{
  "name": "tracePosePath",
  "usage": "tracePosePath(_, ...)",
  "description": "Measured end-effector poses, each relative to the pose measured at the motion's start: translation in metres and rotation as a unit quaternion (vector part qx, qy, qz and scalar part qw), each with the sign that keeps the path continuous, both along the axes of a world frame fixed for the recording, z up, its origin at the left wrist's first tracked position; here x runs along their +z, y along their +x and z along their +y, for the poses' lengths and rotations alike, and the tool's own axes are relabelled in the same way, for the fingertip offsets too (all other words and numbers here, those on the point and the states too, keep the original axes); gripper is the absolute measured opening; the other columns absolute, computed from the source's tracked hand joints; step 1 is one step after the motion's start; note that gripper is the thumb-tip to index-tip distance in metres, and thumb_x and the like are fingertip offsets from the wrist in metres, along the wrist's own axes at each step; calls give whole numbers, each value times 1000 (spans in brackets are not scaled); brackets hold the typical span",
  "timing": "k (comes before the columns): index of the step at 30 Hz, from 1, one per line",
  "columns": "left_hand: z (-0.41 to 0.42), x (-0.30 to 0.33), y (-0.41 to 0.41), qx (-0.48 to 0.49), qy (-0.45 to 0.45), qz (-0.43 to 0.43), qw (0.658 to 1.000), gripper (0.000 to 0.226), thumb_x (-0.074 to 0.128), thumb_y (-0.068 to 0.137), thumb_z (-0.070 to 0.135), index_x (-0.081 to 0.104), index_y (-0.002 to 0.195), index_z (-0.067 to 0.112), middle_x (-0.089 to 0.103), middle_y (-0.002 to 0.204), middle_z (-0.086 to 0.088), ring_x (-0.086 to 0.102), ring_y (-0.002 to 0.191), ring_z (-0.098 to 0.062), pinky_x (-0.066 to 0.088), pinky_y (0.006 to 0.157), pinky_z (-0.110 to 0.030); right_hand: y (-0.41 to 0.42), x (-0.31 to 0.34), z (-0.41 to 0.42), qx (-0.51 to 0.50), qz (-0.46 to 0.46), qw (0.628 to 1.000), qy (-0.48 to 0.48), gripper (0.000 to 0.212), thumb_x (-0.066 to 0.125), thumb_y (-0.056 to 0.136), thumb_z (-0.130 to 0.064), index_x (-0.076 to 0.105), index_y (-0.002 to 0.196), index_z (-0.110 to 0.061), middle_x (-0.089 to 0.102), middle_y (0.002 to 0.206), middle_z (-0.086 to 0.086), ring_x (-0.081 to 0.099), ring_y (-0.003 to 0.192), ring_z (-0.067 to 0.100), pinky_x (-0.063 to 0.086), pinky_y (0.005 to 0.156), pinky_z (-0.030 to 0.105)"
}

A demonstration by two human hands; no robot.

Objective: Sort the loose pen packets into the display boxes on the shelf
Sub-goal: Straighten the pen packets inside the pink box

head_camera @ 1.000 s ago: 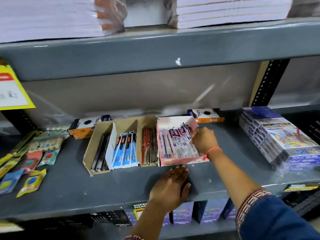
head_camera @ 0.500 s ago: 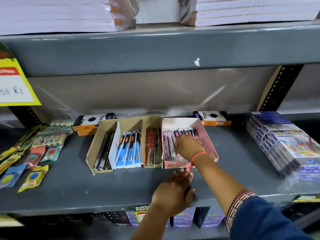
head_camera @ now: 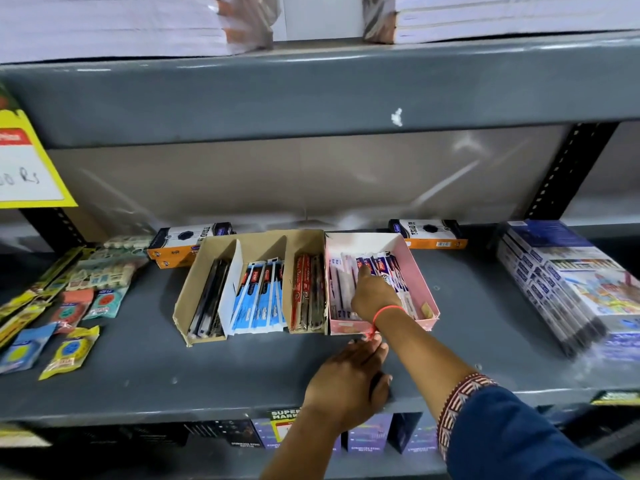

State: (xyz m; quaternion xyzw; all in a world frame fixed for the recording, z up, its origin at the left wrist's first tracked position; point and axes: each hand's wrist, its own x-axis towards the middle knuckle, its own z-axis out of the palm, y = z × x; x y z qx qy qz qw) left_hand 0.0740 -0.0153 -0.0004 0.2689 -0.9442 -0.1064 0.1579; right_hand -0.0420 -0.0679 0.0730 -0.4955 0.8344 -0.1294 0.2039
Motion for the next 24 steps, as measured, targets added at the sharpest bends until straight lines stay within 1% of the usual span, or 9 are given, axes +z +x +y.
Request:
tracePosePath(2, 1, 0, 0, -1, 4, 1, 1000, 47, 39, 95, 32, 36, 138, 12, 36, 147, -7, 32, 135, -21, 26, 108, -32, -1, 0, 0, -5, -23, 1000, -4, 68, 41, 84, 6, 17, 146, -3, 58, 123, 22, 58, 113, 37, 50, 90, 39)
tracePosePath(3, 1, -1, 0, -2, 4, 1, 1000, 47, 39, 95, 31, 36, 138, 13, 36, 147, -7, 32, 135, -21, 25, 109, -32, -2, 0, 0, -6, -31, 999, -11, 65, 42, 83, 7, 20, 144, -1, 59, 122, 23, 58, 112, 37, 50, 90, 39)
tracePosePath(5, 0, -3, 0, -3, -19, 8, 1000, 46, 43, 93, 30, 43, 134, 11, 44, 142, -9, 40, 130, -23, 33, 105, -35, -3, 2, 1, 1, -15, 999, -32, 54, 42, 82, 7, 33, 134, 1, 61, 116, 23, 60, 107, 39, 51, 85, 40)
tracePosePath(7, 0, -1, 0, -4, -4, 5, 1000, 46, 42, 93, 30, 41, 135, 11, 42, 143, -9, 38, 132, -23, 30, 106, -36, -2, 5, 3, 20, 51, 997, -55, 46, 41, 82, 6, 40, 128, 0, 62, 113, 23, 62, 103, 39, 52, 81, 40)
tracePosePath(10, 0, -2, 0, 1, 12, -6, 1000, 46, 37, 95, 32, 38, 136, 12, 38, 146, -9, 32, 135, -22, 24, 109, -33, 2, 5, 4, 54, 164, 983, -55, 41, 43, 85, 4, 43, 126, -2, 60, 115, 21, 64, 102, 37, 54, 78, 41)
tracePosePath(12, 0, -2, 0, 8, 12, -24, 1000, 45, 34, 96, 35, 38, 135, 14, 39, 146, -7, 32, 134, -21, 25, 108, -31, 4, 2, 4, 68, 187, 979, -35, 41, 44, 88, 2, 44, 128, -4, 58, 119, 20, 63, 106, 35, 55, 80, 41)
tracePosePath(17, -1, -1, 0, 12, 15, -43, 999, 44, 32, 96, 36, 38, 135, 16, 36, 148, -5, 29, 134, -22, 29, 104, -32, 5, -4, 0, 64, 109, 992, -10, 38, 40, 87, 0, 52, 124, -2, 60, 123, 20, 60, 112, 36, 51, 90, 40)
tracePosePath(19, 0, 0, 0, 13, 17, -40, 999, 44, 33, 96, 35, 38, 135, 15, 36, 148, -5, 30, 134, -23, 30, 103, -33, 5, -3, -1, 48, 76, 996, -18, 36, 41, 87, -2, 54, 120, 0, 62, 121, 20, 60, 111, 36, 51, 90, 38)
tracePosePath(24, 2, 4, 0, 3, 3, -22, 1000, 39, 37, 96, 31, 47, 128, 11, 47, 139, -10, 39, 127, -27, 33, 101, -33, 12, -5, -6, 46, 29, 998, -22, 34, 48, 90, -11, 48, 123, -1, 60, 122, 21, 58, 113, 36, 49, 91, 39)
